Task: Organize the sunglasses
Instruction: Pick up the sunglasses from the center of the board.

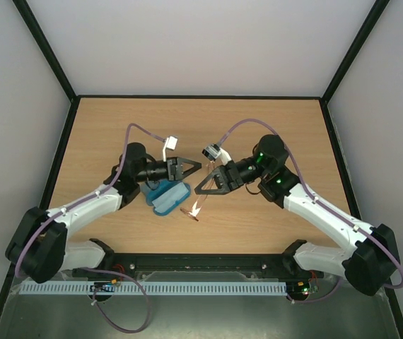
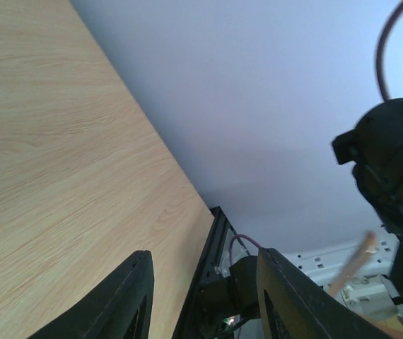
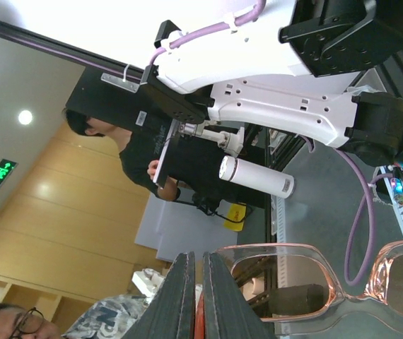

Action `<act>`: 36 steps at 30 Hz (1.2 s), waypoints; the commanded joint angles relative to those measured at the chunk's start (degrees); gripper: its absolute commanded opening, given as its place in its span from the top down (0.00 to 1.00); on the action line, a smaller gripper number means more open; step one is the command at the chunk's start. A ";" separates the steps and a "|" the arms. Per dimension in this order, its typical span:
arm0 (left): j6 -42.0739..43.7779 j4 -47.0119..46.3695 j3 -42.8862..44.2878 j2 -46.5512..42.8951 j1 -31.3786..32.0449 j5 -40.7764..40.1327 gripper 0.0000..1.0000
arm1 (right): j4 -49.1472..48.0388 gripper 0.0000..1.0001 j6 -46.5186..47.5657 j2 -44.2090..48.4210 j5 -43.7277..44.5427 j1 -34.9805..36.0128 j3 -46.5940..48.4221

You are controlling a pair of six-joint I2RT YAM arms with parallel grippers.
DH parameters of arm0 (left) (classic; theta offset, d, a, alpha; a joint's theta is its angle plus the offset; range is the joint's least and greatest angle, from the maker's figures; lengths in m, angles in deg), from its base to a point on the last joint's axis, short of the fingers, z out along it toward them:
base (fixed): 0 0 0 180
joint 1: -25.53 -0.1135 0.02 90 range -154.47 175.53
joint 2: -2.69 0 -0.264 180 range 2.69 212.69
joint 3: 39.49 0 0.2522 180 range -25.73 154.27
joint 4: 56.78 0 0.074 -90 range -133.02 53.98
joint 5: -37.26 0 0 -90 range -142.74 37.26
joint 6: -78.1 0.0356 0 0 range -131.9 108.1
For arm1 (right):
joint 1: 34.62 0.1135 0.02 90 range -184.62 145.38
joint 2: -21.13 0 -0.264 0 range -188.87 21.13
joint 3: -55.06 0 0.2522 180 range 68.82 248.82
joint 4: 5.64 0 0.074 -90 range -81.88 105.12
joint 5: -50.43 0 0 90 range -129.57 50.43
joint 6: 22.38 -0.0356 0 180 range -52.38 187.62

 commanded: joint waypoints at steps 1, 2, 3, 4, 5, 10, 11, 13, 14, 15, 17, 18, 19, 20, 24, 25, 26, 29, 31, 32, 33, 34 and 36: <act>-0.92 -6.73 -2.22 -3.09 0.24 2.75 0.57 | -2.86 0.99 -0.06 -0.48 -1.24 0.19 -0.48; -1.20 -7.41 -2.74 -3.32 0.36 3.04 0.57 | -3.03 0.99 -0.16 -0.69 -1.32 0.18 -0.51; -1.29 -7.53 -3.18 -3.45 0.41 3.05 0.57 | -3.65 0.99 -0.43 -0.84 -1.33 0.17 -0.44; -1.00 -7.03 -3.50 -3.45 0.35 2.84 0.58 | -3.96 0.99 -0.83 -0.94 -1.33 0.15 -0.17; -0.46 -6.20 -3.72 -3.34 0.35 2.40 0.58 | -4.07 0.98 -1.00 -1.07 -1.33 0.17 0.12; 4.88 0.51 -2.04 -0.19 0.79 0.09 0.62 | -4.09 0.99 -1.43 -0.96 -1.34 0.17 0.90; 6.16 2.72 -1.13 0.56 1.11 -0.61 0.64 | -4.01 0.99 -1.48 -0.92 -1.26 0.17 0.84; 7.63 4.56 -0.24 1.62 1.98 -1.37 0.67 | -4.00 0.99 -1.53 -0.86 -1.17 0.15 0.89; 7.79 4.67 0.02 2.07 2.25 -1.45 0.69 | -4.00 0.99 -1.53 -0.82 -1.09 0.13 0.74; 7.88 4.71 0.33 2.35 2.49 -1.41 0.71 | -4.00 0.99 -1.54 -0.85 -1.00 0.17 0.65; 7.92 4.41 0.81 2.61 3.12 -0.90 0.73 | -3.98 0.99 -1.45 -0.86 -0.70 0.17 0.27; 7.81 3.81 0.87 2.44 3.57 -0.11 0.74 | -4.02 0.99 -1.39 -0.94 -0.59 0.15 0.16; 7.71 2.59 0.89 2.06 4.02 0.61 0.75 | -4.27 0.99 -1.43 -1.07 -0.48 0.13 -0.16; 7.48 1.58 0.81 1.33 4.39 1.33 0.77 | -4.57 0.99 -1.53 -1.16 -0.25 0.17 -0.35; 5.69 -4.10 -1.46 -3.20 4.94 4.29 0.77 | -13.08 0.99 -7.56 -2.62 0.03 0.17 -2.27; 5.68 -4.22 -1.68 -4.39 5.03 4.46 0.77 | -14.96 0.99 -8.52 -2.90 0.11 0.13 -2.66; 5.64 -4.18 -1.85 -5.29 5.11 4.49 0.77 | -16.49 0.99 -9.41 -3.20 0.20 0.10 -3.03; 5.42 -3.97 -2.72 -7.84 5.41 4.48 0.77 | -23.28 0.99 -14.75 -4.01 0.42 -0.27 -4.64; 5.50 -3.21 -3.38 -9.51 5.58 4.31 0.77 | -28.46 0.99 -18.73 -4.48 0.51 -0.78 -5.87; 5.50 -2.75 -3.68 -10.12 5.67 4.24 0.77 | -30.57 0.99 -20.26 -4.62 0.58 -1.06 -6.22; 5.35 -2.68 -3.96 -10.59 5.73 4.25 0.77 | -31.80 0.99 -21.18 -4.72 0.61 -1.30 -6.37; 4.94 -2.98 -4.32 -10.99 5.84 4.25 0.77 | -32.16 0.99 -21.45 -4.77 0.68 -1.38 -6.46; 4.85 -2.28 -4.80 -11.28 6.04 3.80 0.77 | -32.56 0.99 -21.76 -4.74 0.57 -1.54 -6.41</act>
